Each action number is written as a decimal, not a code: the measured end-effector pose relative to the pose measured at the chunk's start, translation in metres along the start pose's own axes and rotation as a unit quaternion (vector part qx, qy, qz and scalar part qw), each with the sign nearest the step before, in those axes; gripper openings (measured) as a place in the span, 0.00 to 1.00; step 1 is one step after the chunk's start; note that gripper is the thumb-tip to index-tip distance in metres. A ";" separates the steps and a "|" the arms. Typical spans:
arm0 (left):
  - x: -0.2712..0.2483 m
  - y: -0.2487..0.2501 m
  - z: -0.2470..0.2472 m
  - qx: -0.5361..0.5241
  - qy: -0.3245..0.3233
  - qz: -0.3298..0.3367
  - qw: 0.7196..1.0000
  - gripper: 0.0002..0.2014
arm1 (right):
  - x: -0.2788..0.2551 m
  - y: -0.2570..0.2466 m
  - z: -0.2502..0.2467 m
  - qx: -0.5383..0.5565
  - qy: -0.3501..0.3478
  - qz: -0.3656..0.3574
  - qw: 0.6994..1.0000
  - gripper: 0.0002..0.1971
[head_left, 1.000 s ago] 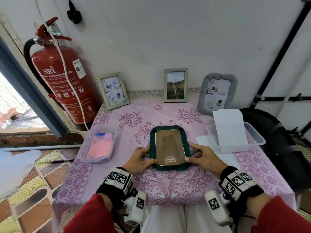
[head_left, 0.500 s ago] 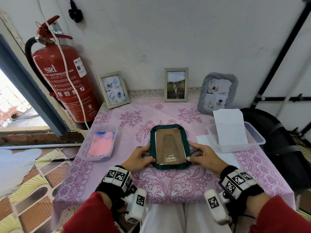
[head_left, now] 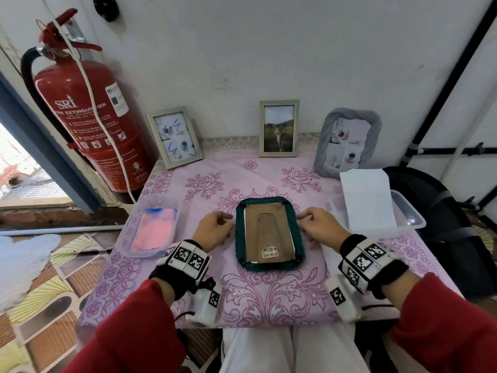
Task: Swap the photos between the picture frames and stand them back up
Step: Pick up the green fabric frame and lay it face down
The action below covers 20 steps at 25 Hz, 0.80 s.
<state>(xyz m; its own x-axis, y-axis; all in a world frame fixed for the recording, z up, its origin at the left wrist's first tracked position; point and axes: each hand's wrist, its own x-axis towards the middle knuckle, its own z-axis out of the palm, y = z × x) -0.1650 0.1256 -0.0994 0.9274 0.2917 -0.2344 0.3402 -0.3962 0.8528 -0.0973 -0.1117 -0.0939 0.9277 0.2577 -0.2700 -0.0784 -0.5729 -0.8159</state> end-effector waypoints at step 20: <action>0.073 0.017 0.009 0.073 0.010 -0.008 0.997 0.16 | 0.072 -0.011 0.017 -0.078 0.085 -0.066 0.991 0.10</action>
<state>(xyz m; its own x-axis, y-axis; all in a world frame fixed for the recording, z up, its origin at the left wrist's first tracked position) -0.0898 0.1325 -0.1061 0.9186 0.3157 -0.2376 0.3761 -0.5140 0.7709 -0.0360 -0.0740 -0.1131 0.9753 0.2112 -0.0648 0.0931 -0.6590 -0.7463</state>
